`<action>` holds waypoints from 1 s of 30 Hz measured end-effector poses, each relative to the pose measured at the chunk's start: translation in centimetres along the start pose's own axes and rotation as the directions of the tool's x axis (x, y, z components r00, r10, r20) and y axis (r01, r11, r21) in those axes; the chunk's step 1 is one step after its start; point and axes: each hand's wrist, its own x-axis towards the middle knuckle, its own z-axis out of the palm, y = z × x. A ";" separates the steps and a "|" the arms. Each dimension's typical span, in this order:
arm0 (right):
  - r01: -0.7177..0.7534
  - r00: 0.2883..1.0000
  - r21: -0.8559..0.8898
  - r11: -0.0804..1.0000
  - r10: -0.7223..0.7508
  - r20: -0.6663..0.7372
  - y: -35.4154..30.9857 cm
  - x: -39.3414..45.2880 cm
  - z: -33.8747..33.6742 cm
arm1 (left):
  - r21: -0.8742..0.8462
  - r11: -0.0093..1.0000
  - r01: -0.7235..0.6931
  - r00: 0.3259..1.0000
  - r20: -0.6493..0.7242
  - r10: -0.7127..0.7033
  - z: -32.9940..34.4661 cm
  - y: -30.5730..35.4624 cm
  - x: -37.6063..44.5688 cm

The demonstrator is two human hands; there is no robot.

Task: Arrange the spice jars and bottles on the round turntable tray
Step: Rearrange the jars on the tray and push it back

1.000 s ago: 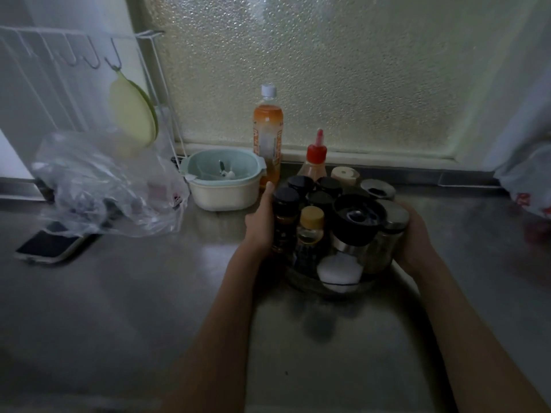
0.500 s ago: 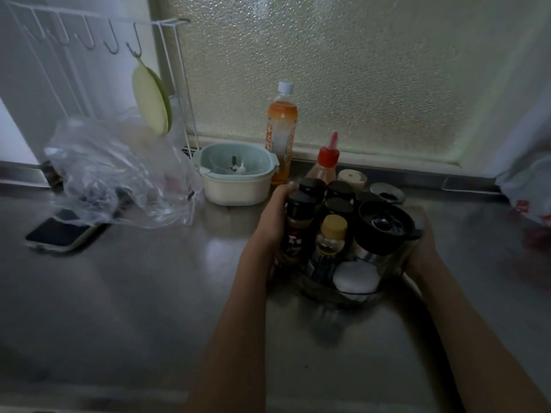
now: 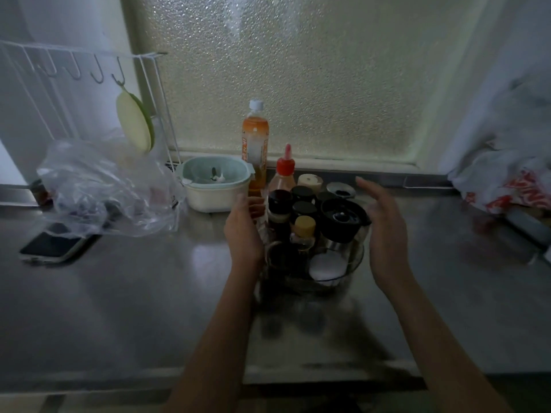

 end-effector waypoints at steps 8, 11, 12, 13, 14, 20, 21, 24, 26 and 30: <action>0.125 0.992 -0.128 0.984 -0.120 0.051 -0.1 -2.9 1.4 | 0.292 0.873 -0.390 0.919 0.180 0.351 -2.9 -0.3 -3.9; 0.073 0.996 -0.052 0.996 -0.070 0.056 0.2 -3.0 1.1 | 0.417 0.779 -0.468 0.863 0.404 0.303 -4.4 -0.4 -3.7; 0.062 0.997 -0.038 0.997 -0.060 0.056 0.3 -3.1 1.1 | 0.451 0.725 -0.520 0.828 0.475 0.298 -4.7 -0.3 -3.6; 0.054 0.997 -0.030 0.998 -0.053 0.049 0.3 -3.0 1.0 | 0.466 0.678 -0.569 0.788 0.546 0.286 -4.9 -0.4 -3.5; 0.047 0.998 -0.031 0.998 -0.046 0.040 0.5 -3.0 0.9 | 0.475 0.635 -0.609 0.747 0.612 0.260 -5.0 -0.3 -3.5; 0.002 1.000 0.043 0.999 -0.001 -0.018 1.1 -3.1 0.2 | 0.485 0.497 -0.720 0.637 0.746 0.195 -4.8 0.0 -4.1; 0.004 0.999 0.074 0.997 0.000 -0.045 1.2 -3.2 0.0 | 0.468 0.574 -0.672 0.671 0.712 0.205 -4.9 0.1 -4.1; -0.010 0.995 0.153 0.988 0.025 -0.097 1.6 -3.6 -0.4 | 0.489 0.651 -0.580 0.745 0.642 0.180 -4.9 -0.1 -3.5; -0.040 0.997 0.169 0.985 0.049 -0.052 1.8 -3.7 -0.6 | 0.526 0.631 -0.570 0.762 0.626 0.166 -4.3 0.0 -3.2; -0.061 0.997 0.100 0.993 0.056 0.051 2.2 -4.0 -0.3 | 0.542 0.647 -0.536 0.806 0.557 0.202 -3.3 0.0 -2.9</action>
